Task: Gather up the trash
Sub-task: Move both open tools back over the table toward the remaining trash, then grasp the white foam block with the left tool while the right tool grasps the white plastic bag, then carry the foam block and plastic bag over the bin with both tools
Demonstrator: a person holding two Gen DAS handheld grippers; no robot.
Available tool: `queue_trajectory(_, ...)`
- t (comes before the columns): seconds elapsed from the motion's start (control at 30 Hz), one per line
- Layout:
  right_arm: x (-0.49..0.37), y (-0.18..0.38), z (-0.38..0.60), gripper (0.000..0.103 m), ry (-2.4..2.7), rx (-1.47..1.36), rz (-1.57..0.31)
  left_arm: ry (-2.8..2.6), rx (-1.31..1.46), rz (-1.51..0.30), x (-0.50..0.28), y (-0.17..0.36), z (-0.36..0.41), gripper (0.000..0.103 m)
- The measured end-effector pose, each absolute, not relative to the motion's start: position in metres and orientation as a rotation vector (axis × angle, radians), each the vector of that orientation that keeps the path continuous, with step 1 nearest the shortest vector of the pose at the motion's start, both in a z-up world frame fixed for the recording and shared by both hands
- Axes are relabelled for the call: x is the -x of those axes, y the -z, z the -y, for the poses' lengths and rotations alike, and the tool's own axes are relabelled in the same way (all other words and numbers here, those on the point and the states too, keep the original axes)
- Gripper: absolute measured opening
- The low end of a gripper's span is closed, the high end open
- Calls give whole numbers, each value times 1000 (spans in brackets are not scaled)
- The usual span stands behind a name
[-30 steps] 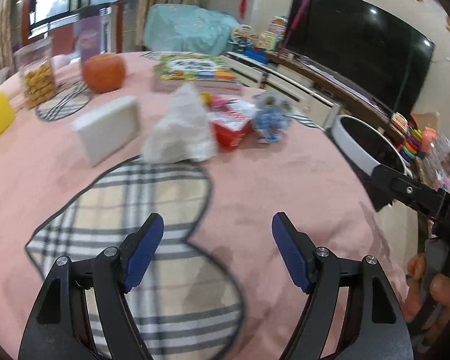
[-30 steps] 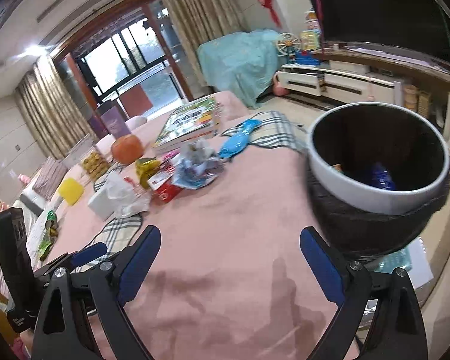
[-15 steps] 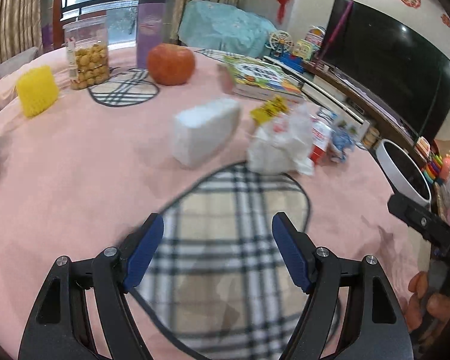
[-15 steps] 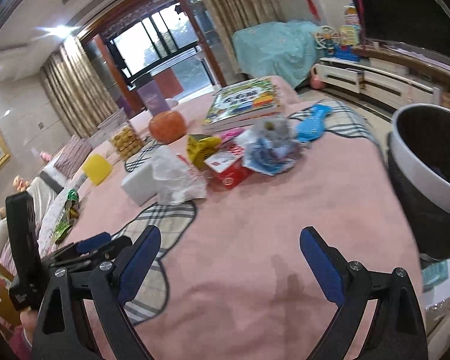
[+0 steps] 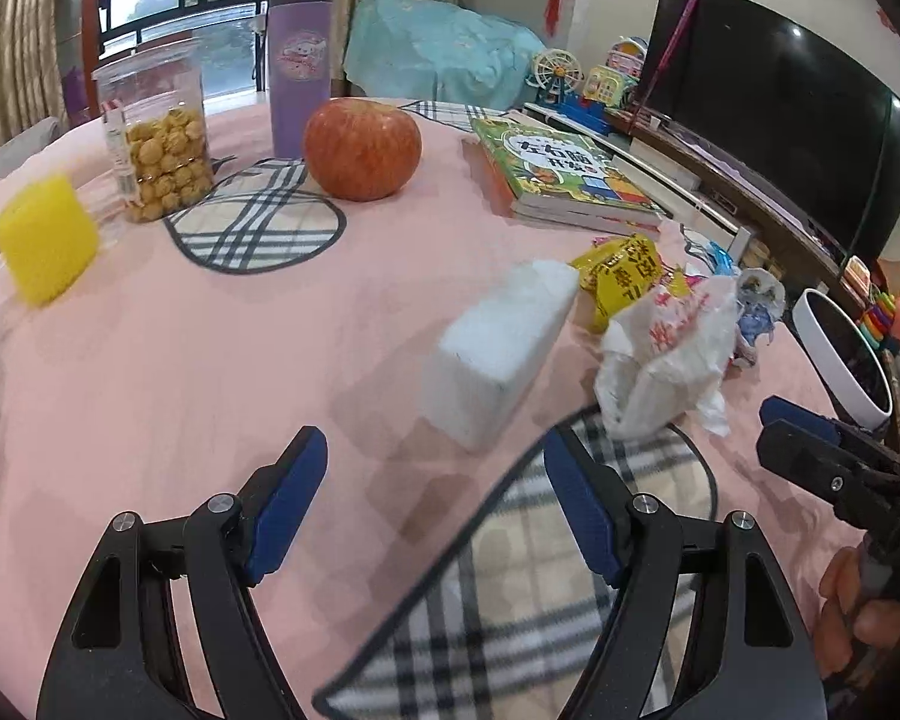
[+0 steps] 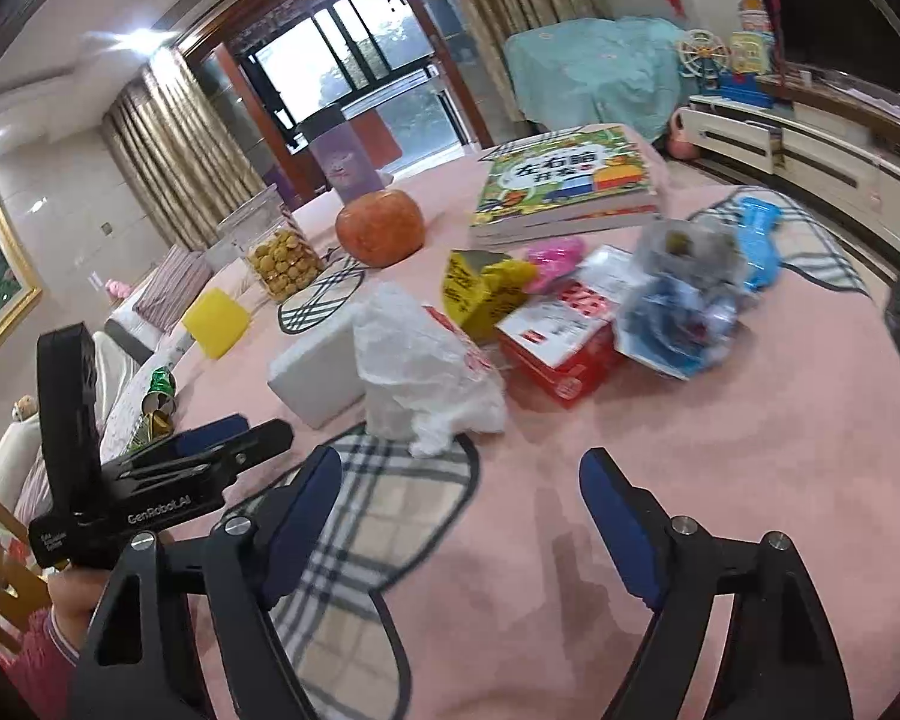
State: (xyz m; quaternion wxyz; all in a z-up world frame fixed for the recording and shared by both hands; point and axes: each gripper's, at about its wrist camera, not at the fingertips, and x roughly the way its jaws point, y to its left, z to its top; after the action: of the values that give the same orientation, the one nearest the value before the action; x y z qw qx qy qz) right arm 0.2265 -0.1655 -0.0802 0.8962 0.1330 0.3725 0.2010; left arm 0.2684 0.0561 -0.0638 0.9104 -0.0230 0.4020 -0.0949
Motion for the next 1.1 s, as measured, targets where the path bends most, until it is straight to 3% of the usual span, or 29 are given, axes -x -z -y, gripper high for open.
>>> queue_trajectory(0.27, -251, 86, 150, 81, -416, -260, -792, 290, 32, -843, -288, 70, -55, 75)
queue_trajectory(0.37, -259, 93, 146, 66, -414, -273, -823, 337, 27, -862, -295, 73, -51, 53)
queue_trajectory(0.4, -262, 95, 145, 60, -412, -277, -836, 348, 28, -872, -297, 74, -49, 39)
queue_trajectory(0.43, -263, 97, 144, 48, -415, -282, -842, 358, 24, -882, -299, 76, -47, 32)
queue_trajectory(0.5, -265, 99, 144, 37, -419, -287, -856, 350, 3, -879, -296, 76, -43, 32)
queue_trajectory(0.63, -254, 93, 148, 27, -426, -286, -833, 339, 18, -857, -280, 69, -38, 30)
queue_trajectory(1.0, -203, 85, 182, 25, -432, -220, -849, 297, 96, -840, -225, 69, -20, 30)
queue_trajectory(1.1, -195, 88, 194, 40, -413, -220, -860, 285, 118, -851, -219, 73, -18, 30)
